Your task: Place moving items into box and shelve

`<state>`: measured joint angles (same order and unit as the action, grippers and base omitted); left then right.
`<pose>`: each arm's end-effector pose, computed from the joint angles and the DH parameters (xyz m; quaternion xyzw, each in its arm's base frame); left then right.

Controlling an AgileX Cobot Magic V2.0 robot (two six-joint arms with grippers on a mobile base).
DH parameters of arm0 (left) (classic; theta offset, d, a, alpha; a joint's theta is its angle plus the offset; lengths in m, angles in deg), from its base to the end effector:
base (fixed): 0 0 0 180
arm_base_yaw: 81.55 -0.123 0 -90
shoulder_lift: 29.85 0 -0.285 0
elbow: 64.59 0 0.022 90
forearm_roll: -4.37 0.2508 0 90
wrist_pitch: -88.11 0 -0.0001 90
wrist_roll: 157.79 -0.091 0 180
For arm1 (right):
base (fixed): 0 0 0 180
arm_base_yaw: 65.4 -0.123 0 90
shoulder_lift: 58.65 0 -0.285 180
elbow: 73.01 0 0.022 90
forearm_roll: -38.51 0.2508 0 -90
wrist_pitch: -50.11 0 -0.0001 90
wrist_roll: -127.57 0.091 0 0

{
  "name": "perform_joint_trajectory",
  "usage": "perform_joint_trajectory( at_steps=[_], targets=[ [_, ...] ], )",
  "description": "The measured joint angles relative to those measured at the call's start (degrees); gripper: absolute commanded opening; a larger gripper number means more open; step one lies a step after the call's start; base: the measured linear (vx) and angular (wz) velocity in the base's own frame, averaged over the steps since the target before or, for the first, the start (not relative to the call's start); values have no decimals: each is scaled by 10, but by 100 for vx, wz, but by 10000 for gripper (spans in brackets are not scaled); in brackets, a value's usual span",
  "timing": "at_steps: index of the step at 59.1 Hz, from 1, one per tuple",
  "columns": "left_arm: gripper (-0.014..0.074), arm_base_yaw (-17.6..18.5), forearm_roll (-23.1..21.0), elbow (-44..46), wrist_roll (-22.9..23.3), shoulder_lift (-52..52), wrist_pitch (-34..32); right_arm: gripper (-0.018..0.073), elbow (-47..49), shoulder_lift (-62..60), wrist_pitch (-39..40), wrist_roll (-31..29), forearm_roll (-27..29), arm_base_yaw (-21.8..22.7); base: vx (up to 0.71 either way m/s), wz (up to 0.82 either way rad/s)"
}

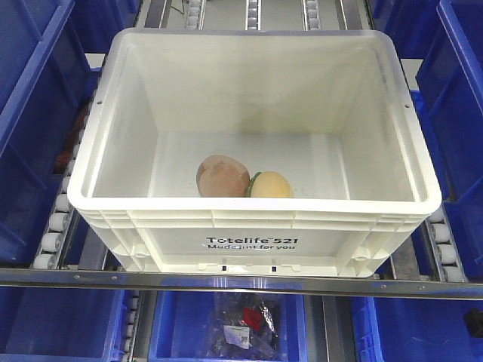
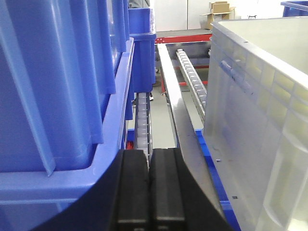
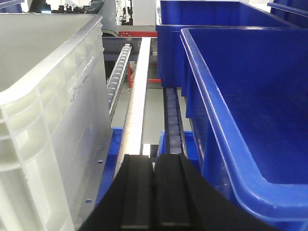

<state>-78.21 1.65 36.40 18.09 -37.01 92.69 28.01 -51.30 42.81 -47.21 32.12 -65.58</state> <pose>0.0569 -0.0037 0.1959 0.0308 0.7110 -0.0132 0.7024 0.0570 -0.0011 0.1917 -0.0034 0.7289 -0.0108 0.6846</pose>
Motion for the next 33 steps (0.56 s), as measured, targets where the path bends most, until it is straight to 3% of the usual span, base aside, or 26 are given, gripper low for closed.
perform_joint_trajectory(
  at_steps=[33],
  targets=[
    [-8,0,0,0,0,0,0,-9,0,0,0,0,0,0,0,0]
  ],
)
